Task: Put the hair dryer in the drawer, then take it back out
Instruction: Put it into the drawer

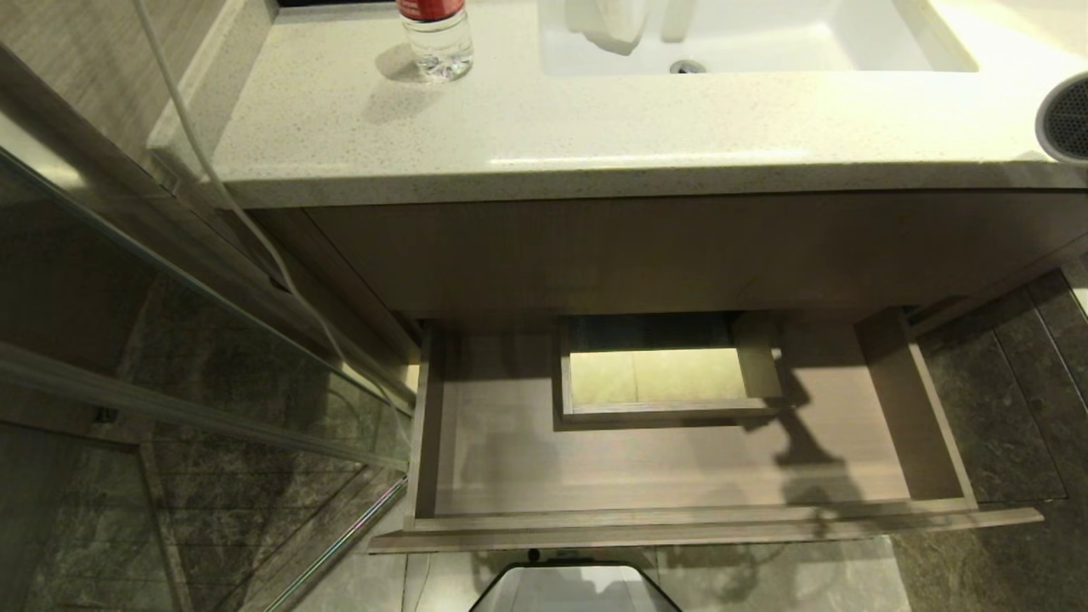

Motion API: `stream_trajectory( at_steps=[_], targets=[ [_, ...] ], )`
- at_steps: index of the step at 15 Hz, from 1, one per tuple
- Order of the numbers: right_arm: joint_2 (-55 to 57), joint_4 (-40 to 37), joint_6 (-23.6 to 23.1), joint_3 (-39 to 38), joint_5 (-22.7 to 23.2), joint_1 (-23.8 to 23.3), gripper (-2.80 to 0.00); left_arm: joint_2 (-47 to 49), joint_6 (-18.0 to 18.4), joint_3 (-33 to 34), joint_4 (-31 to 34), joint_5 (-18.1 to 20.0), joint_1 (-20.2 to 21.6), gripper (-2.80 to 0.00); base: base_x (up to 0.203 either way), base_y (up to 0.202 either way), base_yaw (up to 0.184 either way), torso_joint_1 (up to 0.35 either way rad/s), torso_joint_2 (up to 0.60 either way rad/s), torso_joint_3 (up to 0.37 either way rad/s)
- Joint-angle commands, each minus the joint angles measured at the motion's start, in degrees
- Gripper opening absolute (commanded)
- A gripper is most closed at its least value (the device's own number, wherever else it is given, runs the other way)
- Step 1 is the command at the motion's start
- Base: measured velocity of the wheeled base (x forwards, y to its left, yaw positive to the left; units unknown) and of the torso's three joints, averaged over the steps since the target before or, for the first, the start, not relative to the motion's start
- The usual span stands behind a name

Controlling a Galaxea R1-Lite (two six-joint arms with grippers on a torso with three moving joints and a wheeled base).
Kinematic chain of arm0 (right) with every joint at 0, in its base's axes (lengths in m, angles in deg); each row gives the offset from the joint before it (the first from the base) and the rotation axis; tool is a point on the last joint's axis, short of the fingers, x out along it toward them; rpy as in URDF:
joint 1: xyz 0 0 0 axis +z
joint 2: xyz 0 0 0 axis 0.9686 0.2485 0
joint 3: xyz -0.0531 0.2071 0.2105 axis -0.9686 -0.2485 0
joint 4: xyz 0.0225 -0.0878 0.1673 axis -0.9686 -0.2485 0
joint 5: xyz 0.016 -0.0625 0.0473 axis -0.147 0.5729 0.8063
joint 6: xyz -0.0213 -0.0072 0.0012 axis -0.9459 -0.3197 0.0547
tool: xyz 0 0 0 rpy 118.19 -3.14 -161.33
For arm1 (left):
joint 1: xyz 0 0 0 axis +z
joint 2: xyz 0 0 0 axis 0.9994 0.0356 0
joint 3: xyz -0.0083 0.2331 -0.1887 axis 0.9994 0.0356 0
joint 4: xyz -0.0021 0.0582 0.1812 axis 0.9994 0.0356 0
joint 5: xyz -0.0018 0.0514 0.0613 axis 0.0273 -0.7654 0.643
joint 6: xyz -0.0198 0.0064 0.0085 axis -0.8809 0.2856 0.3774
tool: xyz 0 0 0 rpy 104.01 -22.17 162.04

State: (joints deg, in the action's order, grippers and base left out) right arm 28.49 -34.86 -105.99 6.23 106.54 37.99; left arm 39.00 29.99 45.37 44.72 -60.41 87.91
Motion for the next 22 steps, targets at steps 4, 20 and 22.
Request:
stream_trajectory(
  at_steps=[4, 20, 22],
  targets=[
    [-2.10, 1.14, -0.31, -3.00, 0.13, 0.00, -2.80, 0.06, -0.02, 0.01, -0.03, 0.01, 0.05, -2.80, 0.000, 0.000, 0.000, -0.121, 0.21, 0.095],
    [-13.37, 3.26, -0.35, -14.98, 0.13, -0.08, -2.80, 0.06, -0.02, 0.01, -0.03, 0.01, -0.03, -2.80, 0.000, 0.000, 0.000, -0.283, 0.50, 0.210],
    [-14.62, 3.35, -0.40, -17.39, 0.06, -0.13, -2.80, 0.06, -0.02, 0.01, -0.03, 0.01, 0.05, -2.80, 0.000, 0.000, 0.000, -0.316, 0.48, 0.167]
  ],
)
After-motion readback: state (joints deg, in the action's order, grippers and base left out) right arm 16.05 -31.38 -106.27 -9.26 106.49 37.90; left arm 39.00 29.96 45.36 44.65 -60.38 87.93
